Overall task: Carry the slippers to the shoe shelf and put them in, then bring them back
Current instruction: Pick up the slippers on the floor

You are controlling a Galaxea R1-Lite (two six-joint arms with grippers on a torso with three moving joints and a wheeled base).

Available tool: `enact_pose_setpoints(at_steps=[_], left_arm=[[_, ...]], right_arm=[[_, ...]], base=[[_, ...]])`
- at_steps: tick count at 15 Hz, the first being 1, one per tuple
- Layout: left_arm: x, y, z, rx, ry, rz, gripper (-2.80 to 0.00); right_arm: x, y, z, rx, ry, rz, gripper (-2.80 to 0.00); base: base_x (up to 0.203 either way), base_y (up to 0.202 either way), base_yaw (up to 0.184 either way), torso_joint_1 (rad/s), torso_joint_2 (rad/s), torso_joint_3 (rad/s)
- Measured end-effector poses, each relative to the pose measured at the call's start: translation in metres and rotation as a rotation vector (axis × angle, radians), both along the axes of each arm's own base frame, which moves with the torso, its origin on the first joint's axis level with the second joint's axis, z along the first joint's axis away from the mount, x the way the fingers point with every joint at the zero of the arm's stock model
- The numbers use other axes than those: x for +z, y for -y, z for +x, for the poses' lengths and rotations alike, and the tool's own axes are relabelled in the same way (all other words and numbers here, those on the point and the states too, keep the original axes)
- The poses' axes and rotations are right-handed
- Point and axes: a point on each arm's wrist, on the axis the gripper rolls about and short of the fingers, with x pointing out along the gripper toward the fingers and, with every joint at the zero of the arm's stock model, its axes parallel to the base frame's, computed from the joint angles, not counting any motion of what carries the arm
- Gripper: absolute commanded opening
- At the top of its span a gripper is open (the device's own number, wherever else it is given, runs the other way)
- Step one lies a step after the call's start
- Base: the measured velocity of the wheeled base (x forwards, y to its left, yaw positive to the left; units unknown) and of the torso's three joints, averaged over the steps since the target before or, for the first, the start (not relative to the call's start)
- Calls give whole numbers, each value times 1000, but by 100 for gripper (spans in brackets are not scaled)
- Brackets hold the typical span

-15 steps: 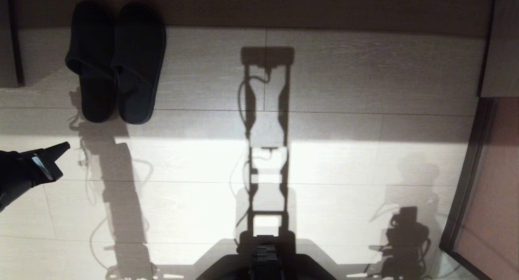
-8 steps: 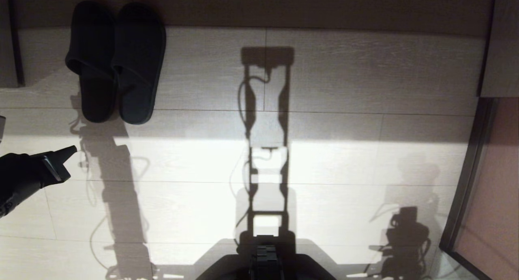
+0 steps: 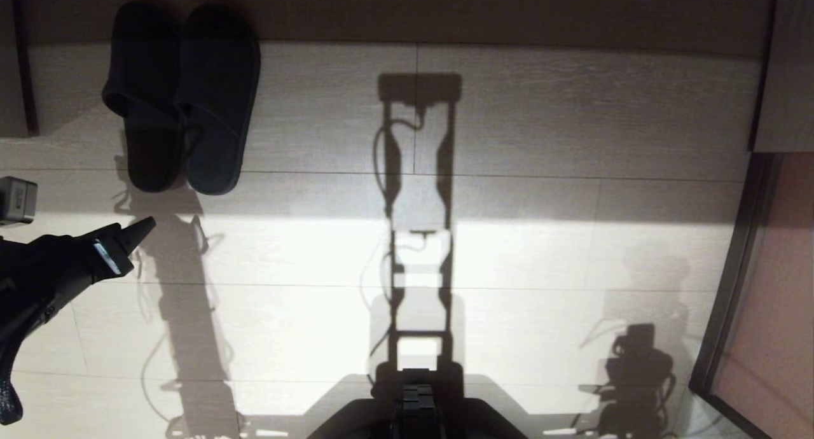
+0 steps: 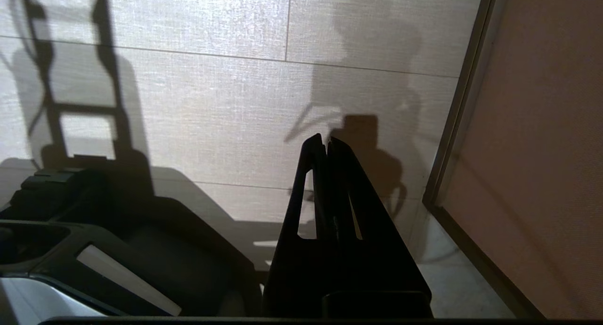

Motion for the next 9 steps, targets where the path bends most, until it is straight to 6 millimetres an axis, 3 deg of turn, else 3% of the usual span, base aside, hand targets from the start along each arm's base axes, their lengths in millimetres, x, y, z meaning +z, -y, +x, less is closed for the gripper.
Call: enact_pose_setpoints(at_steps=[9], left_arm=[[-8, 4, 26, -8, 85, -36, 0]], right_arm=[[0, 0, 0, 0, -1, 0, -280]], base=[[0, 0, 0, 0, 0, 0]])
